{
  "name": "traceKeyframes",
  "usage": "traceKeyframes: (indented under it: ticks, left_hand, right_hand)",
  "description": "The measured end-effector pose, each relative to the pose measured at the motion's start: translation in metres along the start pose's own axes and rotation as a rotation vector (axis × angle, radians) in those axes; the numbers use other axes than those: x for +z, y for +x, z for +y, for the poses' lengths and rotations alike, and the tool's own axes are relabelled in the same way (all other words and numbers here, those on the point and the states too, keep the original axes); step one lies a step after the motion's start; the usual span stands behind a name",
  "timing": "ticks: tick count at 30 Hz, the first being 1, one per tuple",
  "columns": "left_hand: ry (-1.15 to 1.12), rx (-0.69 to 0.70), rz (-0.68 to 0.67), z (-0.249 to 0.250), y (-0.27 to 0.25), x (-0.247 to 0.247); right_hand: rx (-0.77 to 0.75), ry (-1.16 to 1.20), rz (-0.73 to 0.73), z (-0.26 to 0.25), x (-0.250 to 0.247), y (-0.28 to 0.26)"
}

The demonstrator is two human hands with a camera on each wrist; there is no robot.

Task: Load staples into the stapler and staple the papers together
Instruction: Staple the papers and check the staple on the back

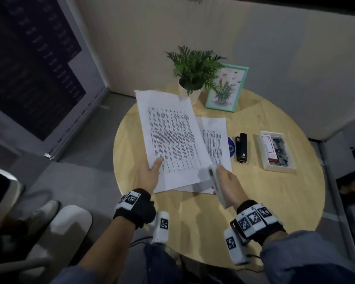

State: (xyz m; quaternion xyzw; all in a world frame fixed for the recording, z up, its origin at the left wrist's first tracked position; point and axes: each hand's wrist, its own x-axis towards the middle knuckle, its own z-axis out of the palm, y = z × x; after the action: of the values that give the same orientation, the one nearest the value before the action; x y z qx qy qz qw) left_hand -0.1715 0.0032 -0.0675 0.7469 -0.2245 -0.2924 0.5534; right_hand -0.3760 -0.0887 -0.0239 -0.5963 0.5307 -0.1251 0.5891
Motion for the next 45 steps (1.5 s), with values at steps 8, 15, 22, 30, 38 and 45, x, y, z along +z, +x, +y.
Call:
traceKeyframes:
  ticks: [8, 15, 22, 30, 38, 45]
  left_hand:
    - [-0.344, 0.200, 0.025, 0.057, -0.007, -0.020]
    - [-0.371, 0.381, 0.051, 0.085, -0.019, -0.013]
    - [-0.338, 0.445, 0.063, 0.092, -0.027, -0.010]
    - [-0.308, 0.438, 0.080, 0.090, -0.032, -0.005]
    - [-0.288, 0.399, 0.056, 0.089, -0.034, -0.002]
    - [-0.276, 0.382, 0.058, 0.090, -0.036, -0.001]
  right_hand:
    - [-0.236, -0.044, -0.143, -0.021, 0.037, -0.033]
    - [-0.250, 0.039, -0.144, -0.049, 0.056, -0.043]
    - [-0.223, 0.102, -0.090, -0.055, 0.061, -0.045]
    - [-0.171, 0.237, 0.063, -0.060, 0.066, -0.045]
    - [-0.143, 0.251, 0.086, -0.059, 0.067, -0.045]
    - [-0.156, 0.216, 0.107, -0.054, 0.067, -0.041]
